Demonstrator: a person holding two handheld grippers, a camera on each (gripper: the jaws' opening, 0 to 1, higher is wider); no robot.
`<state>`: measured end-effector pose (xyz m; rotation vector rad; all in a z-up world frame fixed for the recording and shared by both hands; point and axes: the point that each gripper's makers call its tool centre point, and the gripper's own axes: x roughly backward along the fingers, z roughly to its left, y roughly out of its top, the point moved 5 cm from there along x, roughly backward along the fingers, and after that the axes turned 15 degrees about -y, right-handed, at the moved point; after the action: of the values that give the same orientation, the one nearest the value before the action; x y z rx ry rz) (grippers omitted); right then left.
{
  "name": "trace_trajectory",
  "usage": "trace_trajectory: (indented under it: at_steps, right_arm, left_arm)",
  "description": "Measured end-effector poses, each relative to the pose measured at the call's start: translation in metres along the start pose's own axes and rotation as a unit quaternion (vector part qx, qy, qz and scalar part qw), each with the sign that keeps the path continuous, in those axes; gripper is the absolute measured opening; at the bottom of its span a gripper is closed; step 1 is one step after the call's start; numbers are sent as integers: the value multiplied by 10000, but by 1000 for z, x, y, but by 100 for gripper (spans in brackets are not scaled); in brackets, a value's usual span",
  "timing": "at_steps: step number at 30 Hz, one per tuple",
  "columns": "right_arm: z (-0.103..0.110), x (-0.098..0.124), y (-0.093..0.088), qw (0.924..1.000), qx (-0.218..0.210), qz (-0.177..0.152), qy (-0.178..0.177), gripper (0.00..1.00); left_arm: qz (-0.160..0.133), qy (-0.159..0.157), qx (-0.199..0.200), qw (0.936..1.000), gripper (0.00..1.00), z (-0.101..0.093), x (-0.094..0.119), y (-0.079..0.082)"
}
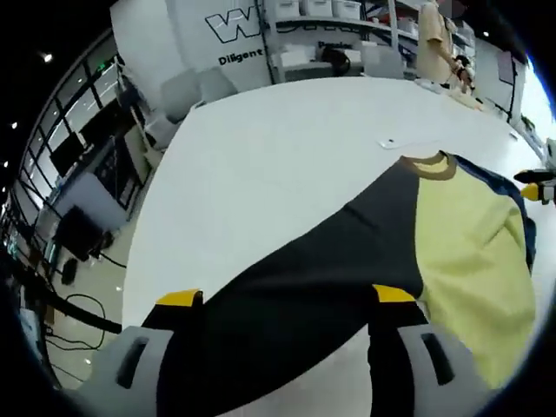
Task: Fold the garment on the visible template until the final outline fits inside the template.
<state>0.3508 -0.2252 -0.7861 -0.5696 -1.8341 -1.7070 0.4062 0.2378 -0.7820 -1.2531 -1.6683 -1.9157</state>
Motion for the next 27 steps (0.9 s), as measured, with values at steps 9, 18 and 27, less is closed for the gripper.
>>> trace_trajectory:
  at_steps: [9, 18, 27]
  right_arm:
    - [25, 17, -3, 9986, 210, -86, 472, 73]
    - [46, 31, -17, 9950, 543, 22, 843, 72]
    - [62, 40, -38, 9850, 1298, -131, 1127, 53]
  left_arm:
    - [-388, -302, -159, 9987, 99, -32, 22, 10]
    - [-773, -701, -57, 9945, 99, -64, 45, 9]
    - [-907, -1285, -73, 9875, 99, -103, 59, -12]
